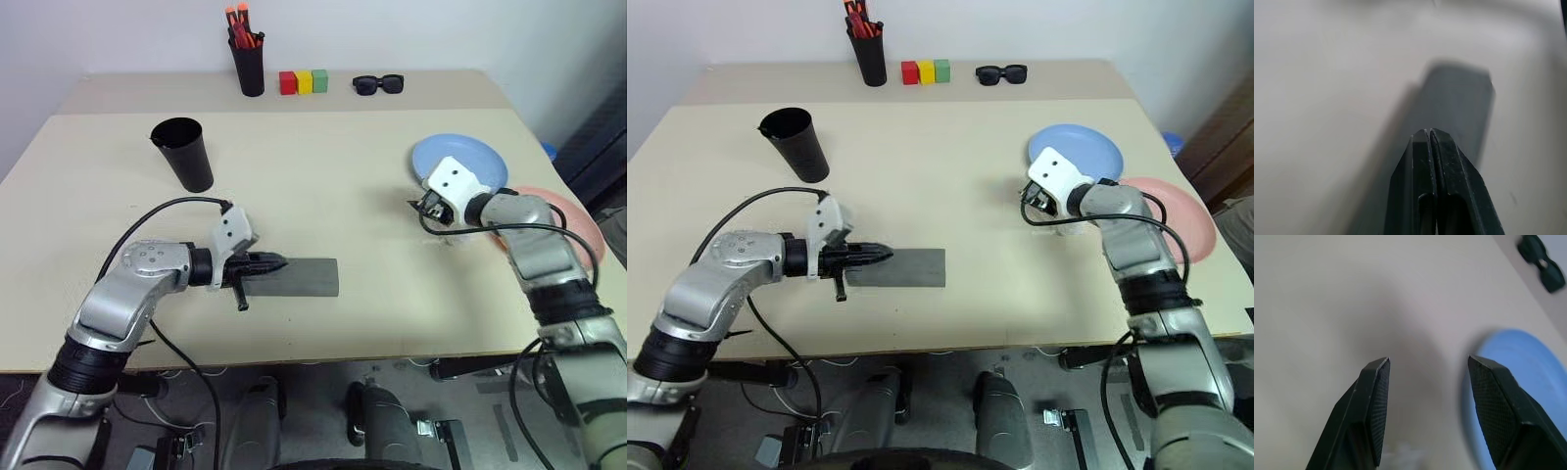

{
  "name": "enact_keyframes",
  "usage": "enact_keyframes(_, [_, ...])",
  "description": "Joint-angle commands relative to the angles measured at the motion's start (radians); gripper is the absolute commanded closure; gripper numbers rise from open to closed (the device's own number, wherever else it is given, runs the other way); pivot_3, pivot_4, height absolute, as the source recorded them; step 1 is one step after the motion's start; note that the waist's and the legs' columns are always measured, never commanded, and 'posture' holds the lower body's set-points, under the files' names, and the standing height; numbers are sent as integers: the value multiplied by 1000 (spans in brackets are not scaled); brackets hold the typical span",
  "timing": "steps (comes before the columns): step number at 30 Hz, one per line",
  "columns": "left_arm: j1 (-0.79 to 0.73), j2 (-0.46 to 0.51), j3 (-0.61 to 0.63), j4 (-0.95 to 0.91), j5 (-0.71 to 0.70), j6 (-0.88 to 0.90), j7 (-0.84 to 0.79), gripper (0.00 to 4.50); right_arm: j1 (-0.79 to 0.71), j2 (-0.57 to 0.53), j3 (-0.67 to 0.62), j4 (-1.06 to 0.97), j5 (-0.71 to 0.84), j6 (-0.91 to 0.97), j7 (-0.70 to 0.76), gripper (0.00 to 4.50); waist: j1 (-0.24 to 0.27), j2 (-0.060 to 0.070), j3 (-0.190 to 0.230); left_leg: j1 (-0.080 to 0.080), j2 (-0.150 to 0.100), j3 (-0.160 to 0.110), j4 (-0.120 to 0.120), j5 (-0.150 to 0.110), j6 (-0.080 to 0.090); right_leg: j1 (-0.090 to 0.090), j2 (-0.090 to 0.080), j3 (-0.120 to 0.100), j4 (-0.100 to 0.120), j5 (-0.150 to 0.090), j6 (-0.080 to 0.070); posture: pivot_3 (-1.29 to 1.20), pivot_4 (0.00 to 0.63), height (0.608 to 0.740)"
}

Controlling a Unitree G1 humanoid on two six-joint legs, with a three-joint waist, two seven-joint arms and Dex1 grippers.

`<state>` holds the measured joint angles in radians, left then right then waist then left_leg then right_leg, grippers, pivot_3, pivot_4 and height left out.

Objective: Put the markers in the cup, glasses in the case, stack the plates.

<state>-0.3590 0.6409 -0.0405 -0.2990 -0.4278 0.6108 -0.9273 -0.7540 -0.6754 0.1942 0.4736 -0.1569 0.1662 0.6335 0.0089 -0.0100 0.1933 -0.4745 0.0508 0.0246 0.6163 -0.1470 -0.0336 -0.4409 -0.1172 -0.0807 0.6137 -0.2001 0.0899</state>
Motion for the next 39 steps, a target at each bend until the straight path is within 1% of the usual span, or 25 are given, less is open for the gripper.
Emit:
enact_keyframes(1, [51,-18,110,-109,-73,-56,22,4485,-92,20,26,193,-88,-120,-102,1984,-4,0,0,0,0,0,0,0,0,0,0,0,0,0,0,0,150,740])
enact_keyframes(5, [114,-24,152,-185,-137,-38,36,4485,-171,45,56,391,-150,-199,-183,1984,-17,0,0,1,0,0,-1,0,0,0,0,0,1,0,0,0,150,740])
enact_keyframes(8, [181,-18,175,-253,-176,-20,59,4500,-217,61,63,506,-173,-225,-222,2815,-25,0,0,2,0,0,0,0,0,1,0,0,1,0,0,0,150,740])
enact_keyframes(10, [198,-15,176,-267,-186,-18,74,4500,-230,66,58,532,-170,-246,-220,3762,-25,0,0,3,0,0,-1,0,0,2,0,0,1,0,0,0,150,740])
enact_keyframes(11, [203,-14,176,-271,-189,-17,80,4500,-234,68,55,539,-168,-252,-218,4374,-23,0,0,4,0,0,-1,0,0,3,0,0,2,0,0,0,150,740])
enact_keyframes(12, [207,-16,175,-274,-193,-17,88,4500,-233,67,52,527,-168,-267,-218,4452,-23,0,0,4,0,0,-1,0,0,3,0,0,2,0,0,0,150,740])
enact_keyframes(16, [202,-39,161,-274,-207,-29,118,4500,-209,36,43,434,-175,-311,-218,4452,-23,1,0,8,0,0,-1,0,0,7,0,0,1,0,0,0,150,740])
enact_keyframes(20, [179,-70,142,-269,-231,-22,137,4500,-153,-12,6,270,-147,-284,-173,4452,-20,2,1,8,0,0,-1,0,0,7,0,0,2,0,0,0,150,740])
enact_keyframes(24, [144,-108,54,-254,-225,-30,114,4500,17,-122,-171,-172,52,-90,18,4452,1,2,1,9,0,0,-1,0,0,9,0,0,0,0,0,0,150,740])
enact_keyframes(28, [121,-112,2,-218,-212,-49,71,4500,166,-258,-275,-395,112,38,132,4452,9,2,1,10,0,0,-1,0,0,10,0,0,0,-1,1,0,150,740])
enact_keyframes(30, [109,-115,-25,-199,-205,-64,42,4500,262,-340,-334,-464,132,83,187,4452,9,2,1,11,0,0,-1,-1,-1,11,0,0,-1,-3,3,0,150,740])
enact_keyframes(33, [86,-116,-77,-146,-174,-103,-13,4500,474,-446,-467,-543,162,123,284,4452,15,2,0,12,0,1,-1,-2,-2,12,0,0,-3,-3,3,0,150,740])
enact_keyframes(36, [69,-117,-110,-99,-143,-138,-52,4500,622,-487,-549,-578,157,148,317,4452,9,3,0,12,0,1,0,-3,-1,12,-1,0,-3,-3,3,0,150,740])
enact_keyframes(39, [58,-122,-129,-73,-126,-162,-73,4500,714,-506,-564,-561,117,141,311,4452,-1,5,-2,13,0,1,0,-3,-2,12,-1,0,-3,-3,3,0,150,740])
